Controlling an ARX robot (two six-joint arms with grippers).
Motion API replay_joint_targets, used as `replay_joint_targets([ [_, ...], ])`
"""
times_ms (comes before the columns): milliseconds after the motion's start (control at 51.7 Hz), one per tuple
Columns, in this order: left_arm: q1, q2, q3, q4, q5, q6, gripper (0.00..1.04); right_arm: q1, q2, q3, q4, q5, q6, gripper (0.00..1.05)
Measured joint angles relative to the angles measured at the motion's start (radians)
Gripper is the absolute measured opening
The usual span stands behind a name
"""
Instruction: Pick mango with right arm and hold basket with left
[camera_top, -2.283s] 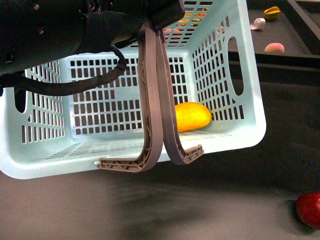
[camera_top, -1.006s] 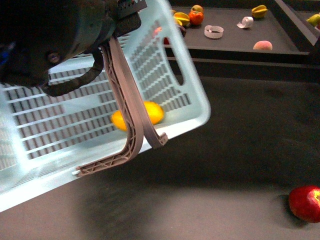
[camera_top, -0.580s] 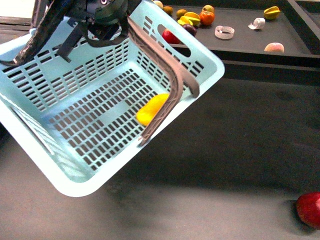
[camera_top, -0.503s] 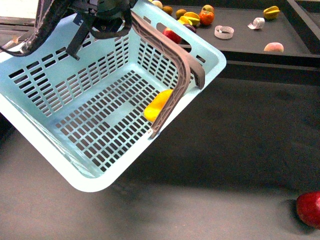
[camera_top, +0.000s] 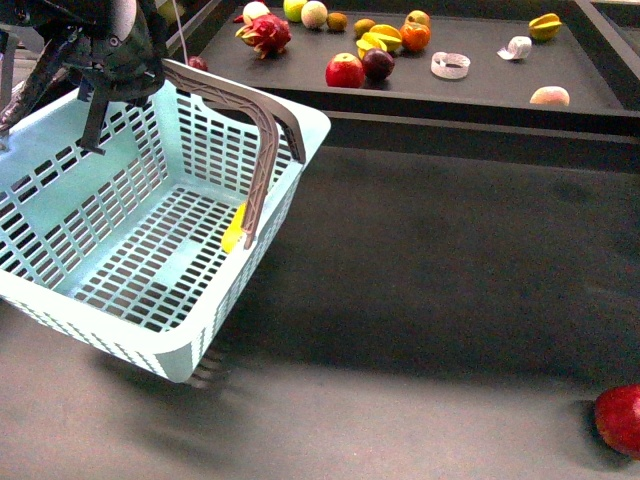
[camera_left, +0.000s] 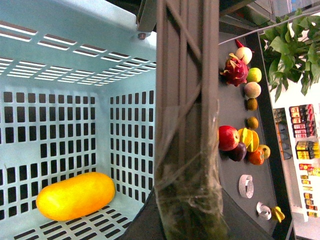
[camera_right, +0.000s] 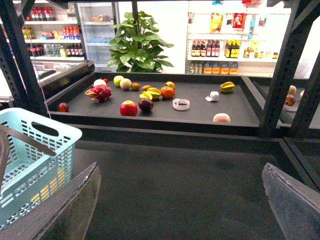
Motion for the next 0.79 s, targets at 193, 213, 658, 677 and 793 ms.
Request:
replay_joint_targets([
  [193, 0.027, 0.040, 0.012, -0.037, 0.024, -0.073, 0.07, 0.000, 0.000, 0.000, 0.000, 0.000, 0.000, 0.96],
  [213, 0.029, 0.044, 0.012, -0.038, 0.026, -0.082, 0.07, 0.000, 0.000, 0.000, 0.000, 0.000, 0.000, 0.96],
  [658, 0.106, 0.065, -0.018, -0.016, -0.023, -0.214, 0.07, 0.000, 0.000, 0.000, 0.000, 0.000, 0.000, 0.96],
  [677, 0.106, 0.065, -0.018, -0.020, -0.023, -0.223, 0.08, 0.000, 0.000, 0.000, 0.000, 0.000, 0.000, 0.96],
  [793, 0.101, 0.065, -0.018, -0.070, -0.022, -0.251, 0.28, 0.000, 0.000, 0.000, 0.000, 0.000, 0.000, 0.96],
])
